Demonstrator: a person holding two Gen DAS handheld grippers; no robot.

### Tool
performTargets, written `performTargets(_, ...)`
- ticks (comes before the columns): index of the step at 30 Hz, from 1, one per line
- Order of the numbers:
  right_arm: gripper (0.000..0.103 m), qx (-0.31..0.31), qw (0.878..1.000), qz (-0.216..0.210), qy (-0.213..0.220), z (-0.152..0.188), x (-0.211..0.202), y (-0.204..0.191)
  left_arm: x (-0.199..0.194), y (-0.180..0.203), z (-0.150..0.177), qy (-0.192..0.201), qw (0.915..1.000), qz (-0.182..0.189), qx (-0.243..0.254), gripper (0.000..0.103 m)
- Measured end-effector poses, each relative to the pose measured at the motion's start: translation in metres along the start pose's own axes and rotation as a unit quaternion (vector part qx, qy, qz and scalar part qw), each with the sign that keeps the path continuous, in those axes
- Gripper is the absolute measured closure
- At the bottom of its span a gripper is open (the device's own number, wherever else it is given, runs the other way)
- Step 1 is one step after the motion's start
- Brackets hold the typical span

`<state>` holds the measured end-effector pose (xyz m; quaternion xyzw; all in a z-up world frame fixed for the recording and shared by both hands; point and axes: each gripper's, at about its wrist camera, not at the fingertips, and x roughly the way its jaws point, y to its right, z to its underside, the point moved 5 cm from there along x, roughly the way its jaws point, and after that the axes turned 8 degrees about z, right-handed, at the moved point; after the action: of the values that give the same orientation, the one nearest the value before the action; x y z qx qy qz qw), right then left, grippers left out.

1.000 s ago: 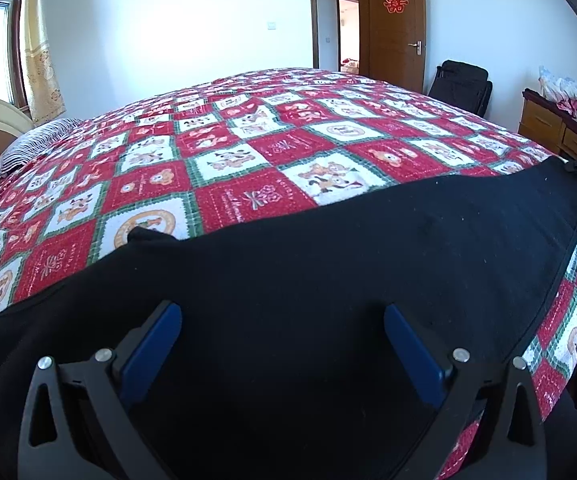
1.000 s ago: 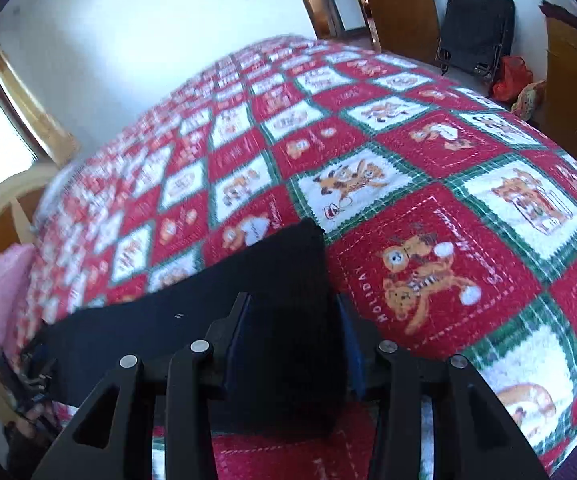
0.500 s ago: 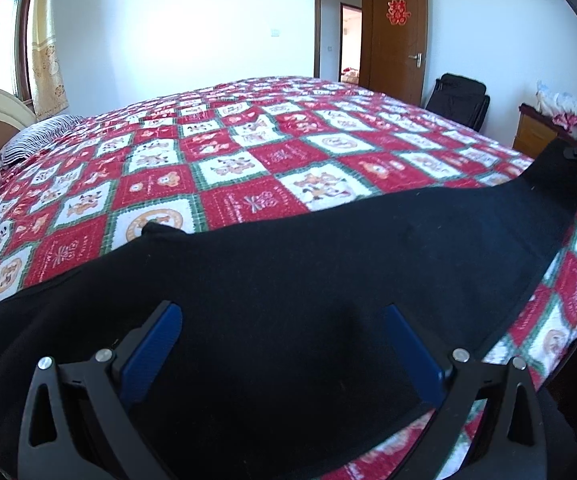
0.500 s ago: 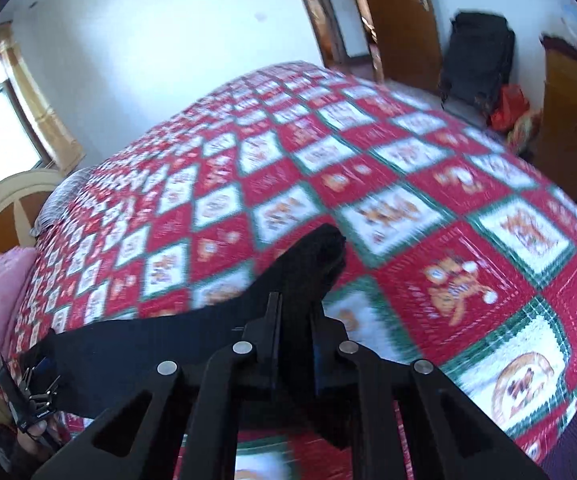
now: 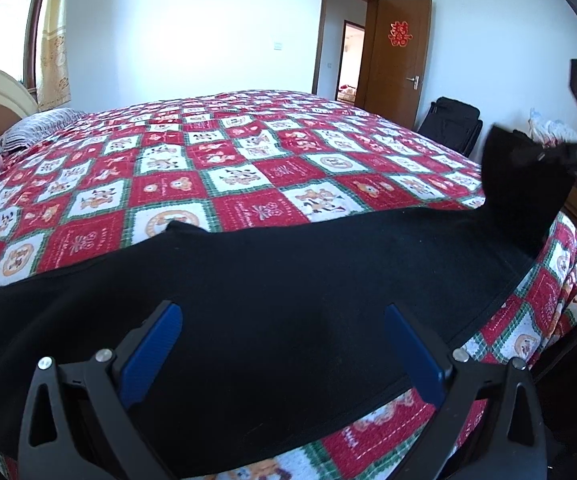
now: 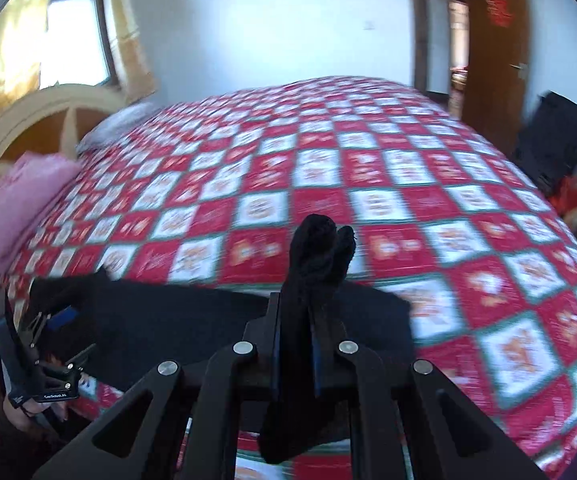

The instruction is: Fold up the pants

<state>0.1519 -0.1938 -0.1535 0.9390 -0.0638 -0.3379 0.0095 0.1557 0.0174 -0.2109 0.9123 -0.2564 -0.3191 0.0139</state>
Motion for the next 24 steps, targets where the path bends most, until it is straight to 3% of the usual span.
performTargets(5, 0.092, -0.048, 0.998, -0.017, -0.028, 0.023, 0.052, -0.071, -0.003, -0.01, 0.003, 0.0, 0.9999, 0.002, -0.015, 0.0)
performTargets(11, 0.087, -0.085, 0.994, -0.025, -0.065, 0.057, 0.088, -0.102, -0.003, -0.009, 0.001, 0.002, 0.9997, 0.014, -0.021, 0.0)
performTargets(12, 0.077, -0.091, 0.993, -0.036, -0.064, 0.059, 0.085, -0.104, -0.002, -0.007, 0.0, 0.001, 0.9995, 0.021, -0.022, 0.0)
performTargets(13, 0.067, -0.089, 0.991, -0.073, -0.072, 0.06, 0.076, -0.104, -0.002, -0.005, 0.0, 0.001, 0.9994, 0.026, -0.023, 0.0)
performTargets(16, 0.065, -0.062, 0.986, -0.141, -0.066, 0.06, 0.047, -0.086, 0.002, 0.001, -0.003, -0.003, 0.9988, 0.04, -0.027, 0.0)
performTargets(21, 0.065, -0.034, 0.992, -0.12, -0.035, 0.059, 0.019, -0.043, 0.011, 0.021, -0.009, -0.011, 0.9977, 0.064, -0.02, 0.0)
performTargets(24, 0.065, -0.049, 0.995, -0.083, -0.017, 0.064, 0.016, -0.036, 0.02, 0.035, -0.015, -0.014, 0.9974, 0.071, -0.009, 0.0)
